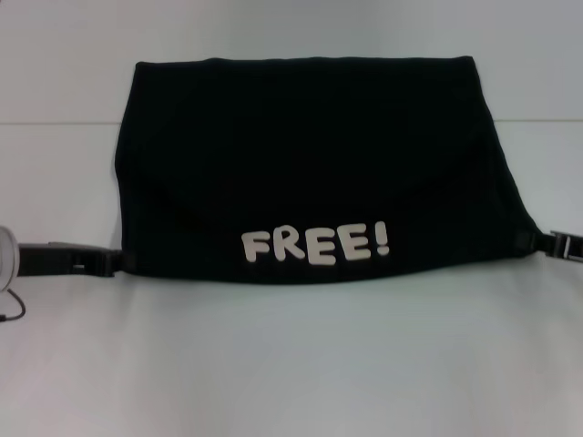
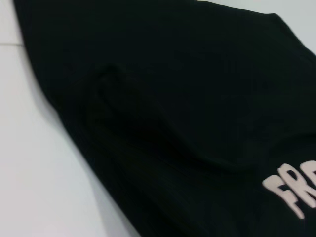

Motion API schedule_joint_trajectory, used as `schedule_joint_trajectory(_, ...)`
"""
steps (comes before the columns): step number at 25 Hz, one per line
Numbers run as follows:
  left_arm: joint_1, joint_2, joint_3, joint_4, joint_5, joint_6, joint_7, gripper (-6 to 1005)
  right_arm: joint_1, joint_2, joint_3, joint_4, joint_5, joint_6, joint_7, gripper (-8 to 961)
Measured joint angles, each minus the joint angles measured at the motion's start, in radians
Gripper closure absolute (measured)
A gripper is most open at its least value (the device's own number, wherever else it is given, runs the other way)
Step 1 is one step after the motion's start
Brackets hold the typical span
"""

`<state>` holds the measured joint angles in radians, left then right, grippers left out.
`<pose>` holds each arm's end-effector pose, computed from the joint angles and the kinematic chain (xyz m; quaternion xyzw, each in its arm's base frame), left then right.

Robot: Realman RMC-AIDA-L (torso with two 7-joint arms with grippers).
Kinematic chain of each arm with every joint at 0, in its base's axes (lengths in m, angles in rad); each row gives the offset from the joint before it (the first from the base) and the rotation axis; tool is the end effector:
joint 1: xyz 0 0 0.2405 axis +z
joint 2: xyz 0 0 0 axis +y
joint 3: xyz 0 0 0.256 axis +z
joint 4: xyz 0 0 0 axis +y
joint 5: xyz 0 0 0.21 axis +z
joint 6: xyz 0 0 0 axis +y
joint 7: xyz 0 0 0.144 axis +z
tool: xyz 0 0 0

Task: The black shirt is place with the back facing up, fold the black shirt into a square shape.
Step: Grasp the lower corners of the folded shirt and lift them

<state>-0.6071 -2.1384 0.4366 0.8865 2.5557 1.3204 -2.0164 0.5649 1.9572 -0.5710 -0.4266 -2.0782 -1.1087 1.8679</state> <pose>-0.3115 0.3617 0.0328 -0.8300 -0.4882 -0.0823 0.2567 0.3445 0.3667 0.0278 -0.7747 0.5371 0.2005 0.2668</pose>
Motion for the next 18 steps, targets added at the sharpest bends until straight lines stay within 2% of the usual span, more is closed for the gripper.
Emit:
schedule_joint_trajectory(10, 0.040, -0.001, -0.063, 0.012, -0.002, 0.289, 0.137, 984, -0.139, 0.011, 0.030, -0.061, 0.007, -0.243, -0.142, 918)
schedule_joint_trajectory(18, 0.089, -0.002, -0.067, 0.041, 0.012, 0.452, 0.182, 983, -0.238, -0.013, 0.057, -0.088, 0.003, -0.384, -0.224, 918)
